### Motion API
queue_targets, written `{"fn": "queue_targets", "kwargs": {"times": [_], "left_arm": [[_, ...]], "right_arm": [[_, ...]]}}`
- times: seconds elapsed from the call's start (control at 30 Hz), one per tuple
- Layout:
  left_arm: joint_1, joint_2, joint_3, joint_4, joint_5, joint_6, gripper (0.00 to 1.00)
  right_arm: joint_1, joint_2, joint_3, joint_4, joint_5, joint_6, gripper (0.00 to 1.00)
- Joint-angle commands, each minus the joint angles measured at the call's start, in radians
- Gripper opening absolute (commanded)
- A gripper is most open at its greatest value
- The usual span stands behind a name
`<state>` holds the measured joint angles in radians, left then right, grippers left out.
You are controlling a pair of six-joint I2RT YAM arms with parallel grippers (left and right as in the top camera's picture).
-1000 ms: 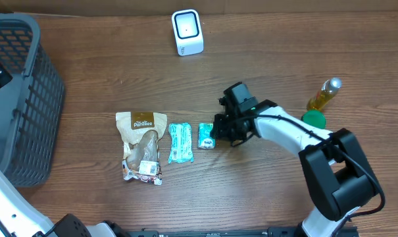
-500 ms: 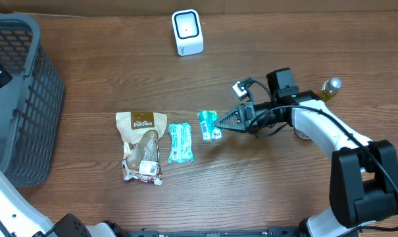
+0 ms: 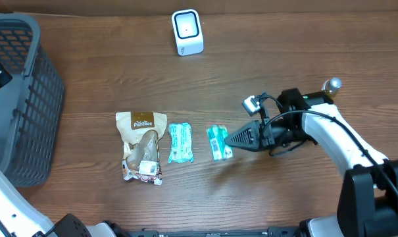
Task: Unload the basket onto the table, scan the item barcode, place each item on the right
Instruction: 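Lift the small teal packet and turn it upright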
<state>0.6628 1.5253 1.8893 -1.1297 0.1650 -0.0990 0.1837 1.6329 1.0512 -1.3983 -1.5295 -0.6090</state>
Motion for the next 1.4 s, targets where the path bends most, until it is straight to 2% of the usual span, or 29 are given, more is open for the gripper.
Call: {"fn": "queue_targets", "kwargs": {"times": [0.0,0.17,1.37], "left_arm": [[-0.002,0.004,-0.006,0.003,0.011,-0.006,1.0],[-0.002,0.004,-0.006,0.003,0.011,-0.006,1.0],[-0.002,0.004,-0.006,0.004,0.011,-0.006,1.0]], "right_arm": [[-0.002,-0.056,-0.001,-0.104,-0.04,-0.289,0.04],[-0.002,-0.067,-0.002,-0.298,-0.041,-0.469,0.04],[0.006,-0.073,-0.002,-0.298,-0.04,-0.467,0.04]]}}
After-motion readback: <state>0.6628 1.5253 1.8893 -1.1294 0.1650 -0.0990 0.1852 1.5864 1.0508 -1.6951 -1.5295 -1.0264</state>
